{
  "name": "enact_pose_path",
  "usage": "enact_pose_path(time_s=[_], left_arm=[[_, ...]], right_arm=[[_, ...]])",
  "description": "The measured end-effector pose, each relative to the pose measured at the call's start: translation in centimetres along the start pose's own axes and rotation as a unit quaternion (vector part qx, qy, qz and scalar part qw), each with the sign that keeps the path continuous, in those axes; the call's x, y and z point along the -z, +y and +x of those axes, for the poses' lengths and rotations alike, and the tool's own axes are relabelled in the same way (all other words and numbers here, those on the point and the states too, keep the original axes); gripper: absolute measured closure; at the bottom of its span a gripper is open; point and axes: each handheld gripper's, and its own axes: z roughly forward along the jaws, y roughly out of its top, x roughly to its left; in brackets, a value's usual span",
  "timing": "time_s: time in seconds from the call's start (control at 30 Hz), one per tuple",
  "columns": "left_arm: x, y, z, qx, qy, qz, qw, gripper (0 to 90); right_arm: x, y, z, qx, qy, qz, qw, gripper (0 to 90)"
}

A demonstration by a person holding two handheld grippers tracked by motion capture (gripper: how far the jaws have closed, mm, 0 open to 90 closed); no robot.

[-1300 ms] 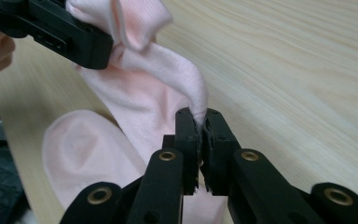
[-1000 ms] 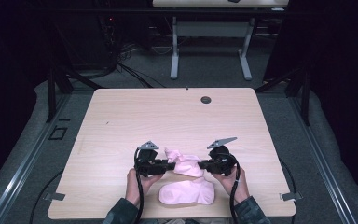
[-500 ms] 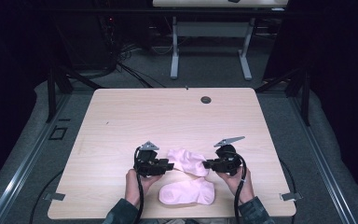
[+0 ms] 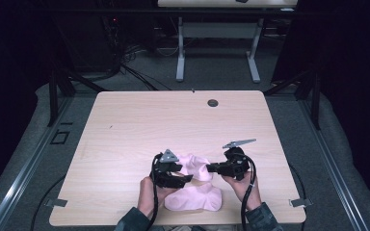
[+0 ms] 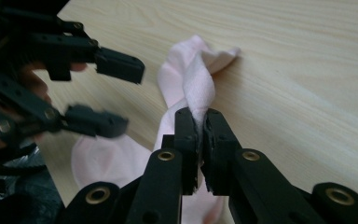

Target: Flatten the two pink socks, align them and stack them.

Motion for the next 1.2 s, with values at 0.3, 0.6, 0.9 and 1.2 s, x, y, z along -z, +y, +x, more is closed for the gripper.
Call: enact_pose_path(time_s=[0.3,0.6,0.9,1.2], left_arm=[[-0.7,0.7,-1.9,-0.045,0.025,0.000,0.9987,30.3],[0.0,2.3,-2.2,-0.064,0.026,-0.031,0.9971,65.4],[0.7,3.2,-0.8,-0.025,-0.009,-0.046,0.9986,83.9],[1.9,4.3,0.1,-0.005,-0.030,-0.067,0.9973,84.1]], right_arm=[[0.8,1.6,1.6,-0.001,0.016,-0.029,0.9994,85.1],[1.0,2.1,2.1,0.015,0.020,-0.035,0.9991,80.4],[1.9,1.0,1.0,0.030,0.005,-0.061,0.9977,63.8],[-0.3,-0.8,-2.2,0.076,-0.011,-0.042,0.9962,46.3]])
